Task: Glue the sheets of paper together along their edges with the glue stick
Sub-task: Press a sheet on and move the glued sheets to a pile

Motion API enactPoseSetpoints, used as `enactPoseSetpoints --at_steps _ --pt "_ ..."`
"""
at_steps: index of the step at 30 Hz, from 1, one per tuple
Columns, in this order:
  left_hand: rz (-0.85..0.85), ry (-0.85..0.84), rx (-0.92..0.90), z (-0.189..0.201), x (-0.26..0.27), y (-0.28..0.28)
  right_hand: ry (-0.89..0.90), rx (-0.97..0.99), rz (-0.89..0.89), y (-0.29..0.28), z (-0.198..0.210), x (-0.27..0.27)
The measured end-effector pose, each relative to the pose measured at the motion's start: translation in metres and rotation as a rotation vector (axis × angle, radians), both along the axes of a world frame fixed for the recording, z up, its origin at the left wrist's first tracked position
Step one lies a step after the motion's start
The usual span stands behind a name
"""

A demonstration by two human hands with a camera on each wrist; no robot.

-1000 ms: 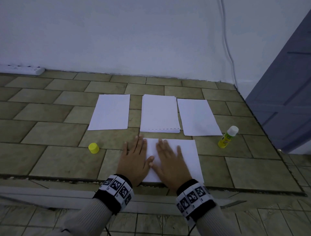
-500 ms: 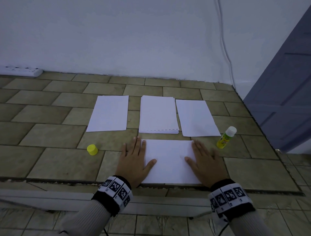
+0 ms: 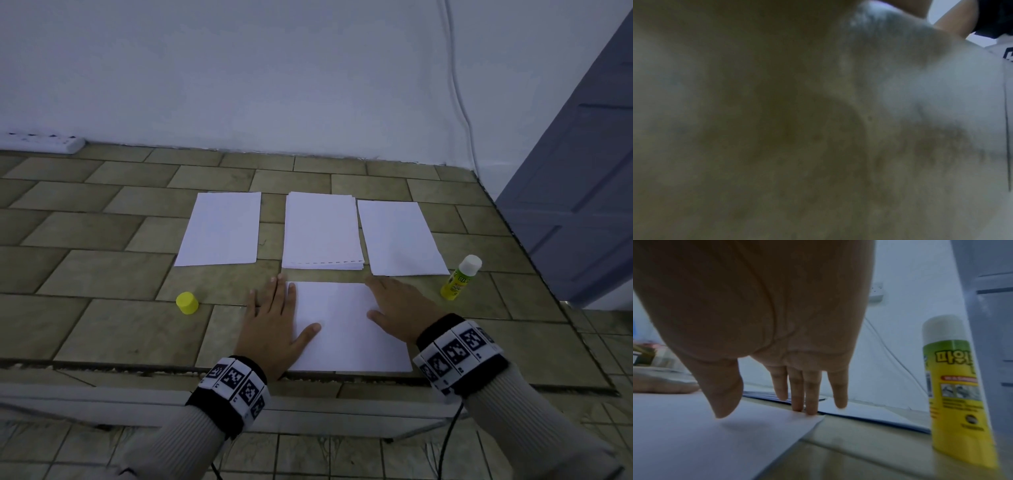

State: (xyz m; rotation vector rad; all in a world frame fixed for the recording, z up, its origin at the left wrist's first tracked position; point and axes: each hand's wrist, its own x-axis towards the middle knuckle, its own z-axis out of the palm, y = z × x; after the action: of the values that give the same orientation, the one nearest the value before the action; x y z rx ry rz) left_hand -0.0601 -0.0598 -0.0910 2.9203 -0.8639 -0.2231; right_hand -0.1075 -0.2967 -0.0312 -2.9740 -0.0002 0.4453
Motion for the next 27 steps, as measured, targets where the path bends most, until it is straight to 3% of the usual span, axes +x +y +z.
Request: enactPoseSetpoints --at_steps 6,12,18,27 --pt "0.004 0.006 0.005 0.002 0.000 0.000 0.005 -0.191 0.052 -0.001 0.005 0.018" --pt "-0.003 0.006 0.001 0.004 -0.001 -0.001 0.010 -0.046 -0.039 0.000 0.009 0.034" --pt "-0.007 0.005 0.025 0.002 0.000 0.000 0.002 0.110 -0.012 -0.009 0.014 0.033" --pt "-0.016 0.019 -0.013 0.006 0.000 0.001 0.003 0.114 0.090 -0.024 0.042 0.027"
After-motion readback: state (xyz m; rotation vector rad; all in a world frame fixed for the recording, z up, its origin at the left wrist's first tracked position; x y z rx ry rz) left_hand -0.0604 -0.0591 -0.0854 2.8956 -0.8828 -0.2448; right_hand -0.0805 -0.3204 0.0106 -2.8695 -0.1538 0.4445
